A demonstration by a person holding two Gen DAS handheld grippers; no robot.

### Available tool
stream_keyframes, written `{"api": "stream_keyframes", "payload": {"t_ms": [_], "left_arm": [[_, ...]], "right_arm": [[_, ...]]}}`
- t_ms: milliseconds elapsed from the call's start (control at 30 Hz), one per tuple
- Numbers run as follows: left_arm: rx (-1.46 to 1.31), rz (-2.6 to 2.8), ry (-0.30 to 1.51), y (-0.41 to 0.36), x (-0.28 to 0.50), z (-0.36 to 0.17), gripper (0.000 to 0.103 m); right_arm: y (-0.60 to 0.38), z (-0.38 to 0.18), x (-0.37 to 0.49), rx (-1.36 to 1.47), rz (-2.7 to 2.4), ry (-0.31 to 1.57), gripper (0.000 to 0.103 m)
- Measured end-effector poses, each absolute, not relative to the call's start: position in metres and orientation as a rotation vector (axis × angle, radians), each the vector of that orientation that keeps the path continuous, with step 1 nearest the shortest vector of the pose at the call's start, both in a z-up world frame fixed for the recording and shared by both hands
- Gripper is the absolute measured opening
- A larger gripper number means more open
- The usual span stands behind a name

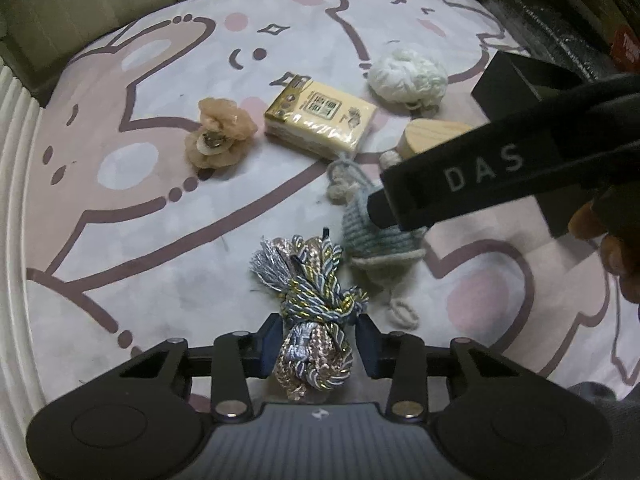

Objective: Organize objects
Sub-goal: 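Close the left tool on the silver-gold rope while the right tool grips the grey crocheted mouse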

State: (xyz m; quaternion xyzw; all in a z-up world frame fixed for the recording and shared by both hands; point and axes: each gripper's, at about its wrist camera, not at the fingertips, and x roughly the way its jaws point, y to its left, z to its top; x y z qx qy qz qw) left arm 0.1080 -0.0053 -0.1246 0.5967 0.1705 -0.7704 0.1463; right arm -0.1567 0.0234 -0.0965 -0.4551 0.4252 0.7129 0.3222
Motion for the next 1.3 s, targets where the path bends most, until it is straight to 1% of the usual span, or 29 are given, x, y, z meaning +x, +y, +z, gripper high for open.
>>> {"api": "stream_keyframes", "payload": {"t_ms": [200,267,367,433,700,933,1300], "left_arm": [[1.743,-2.18,0.479,-0.01,0.113,-0.131,0.041],[1.747,-2.175,0.476,-0.01,0.112,-0.132,0.041],[1.731,-2.171,0.483,-0.012,0.111,-0.132,0.041],[1.719,-2.17,0.49,-0.013,0.11,-0.132,0.04],[1.731,-2.173,0.49,-0.012,0.106,-0.135,0.035],[1.62,-2.158,0.526,-0.02,0.109,-0.126,0.032],[1.489,-2.142,0.57,-0.033,0.113,-0.111,0.032]], "right_arm": [[0.02,-0.101,-0.167,-1.194,1.866,1.169,0.068],[0.018,-0.103,-0.171,-1.211,1.861,1.178,0.064],[0.016,-0.106,-0.175,-1.205,1.853,1.192,0.061],[0.017,-0.105,-0.175,-1.174,1.852,1.221,0.047],[0.016,-0.092,-0.176,-1.184,1.843,1.125,0.046],[0.018,-0.081,-0.153,-1.149,1.813,1.085,0.046],[0.02,-0.103,-0.149,-1.175,1.749,1.077,0.046]]}}
